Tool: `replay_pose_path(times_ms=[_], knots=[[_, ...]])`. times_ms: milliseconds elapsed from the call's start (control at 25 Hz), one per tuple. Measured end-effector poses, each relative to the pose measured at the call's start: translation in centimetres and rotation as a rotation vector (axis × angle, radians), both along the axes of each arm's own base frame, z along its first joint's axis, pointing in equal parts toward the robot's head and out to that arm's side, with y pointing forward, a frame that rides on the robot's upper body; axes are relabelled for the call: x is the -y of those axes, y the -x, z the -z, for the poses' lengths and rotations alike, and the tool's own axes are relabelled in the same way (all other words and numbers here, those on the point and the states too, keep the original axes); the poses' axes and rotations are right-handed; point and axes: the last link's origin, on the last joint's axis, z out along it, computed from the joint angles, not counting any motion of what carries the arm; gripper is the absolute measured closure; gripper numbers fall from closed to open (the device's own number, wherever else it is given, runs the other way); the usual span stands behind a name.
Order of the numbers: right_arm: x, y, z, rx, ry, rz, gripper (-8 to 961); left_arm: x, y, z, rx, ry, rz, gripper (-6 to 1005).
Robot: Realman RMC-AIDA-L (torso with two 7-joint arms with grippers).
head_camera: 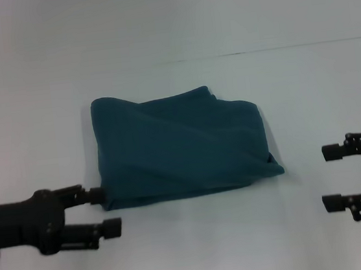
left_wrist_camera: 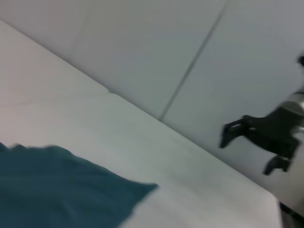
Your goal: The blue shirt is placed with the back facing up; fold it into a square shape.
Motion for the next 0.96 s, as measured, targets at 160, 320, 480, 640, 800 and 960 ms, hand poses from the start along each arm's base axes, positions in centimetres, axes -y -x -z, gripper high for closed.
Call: replay_pose_path(times_ms=[160,320,480,640,800,960], knots=[[0.5,-0.8,0.7,0.003,0.029,0.014,111,1.4,0.8,-0.6,-0.013,0.018,0.007,62],[0.7,-1.2,1.3,-0.001,0.037,-0.015,29,2.1,1.1,-0.5,-0.025,0.046,0.016,66],[0.6,-1.5,1.8,-0.002,0.045,-0.018,9,2.3,1.1,-0.6,-0.03,0.072,0.03,66],[0.5,-1.7,1.9,0.002,0.033,-0.016,8,2.3,1.1,-0.7,-0.033,0.074,0.031,67],[0.4,-1.7,1.9,0.004,0.029,-0.018,8,2.3,1.1,-0.6,-0.034,0.073,0.028,67],[0.3,-1.7,2.0,0.005,0.025,-0.019,8,2.3,1.1,-0.7,-0.035,0.07,0.025,67]])
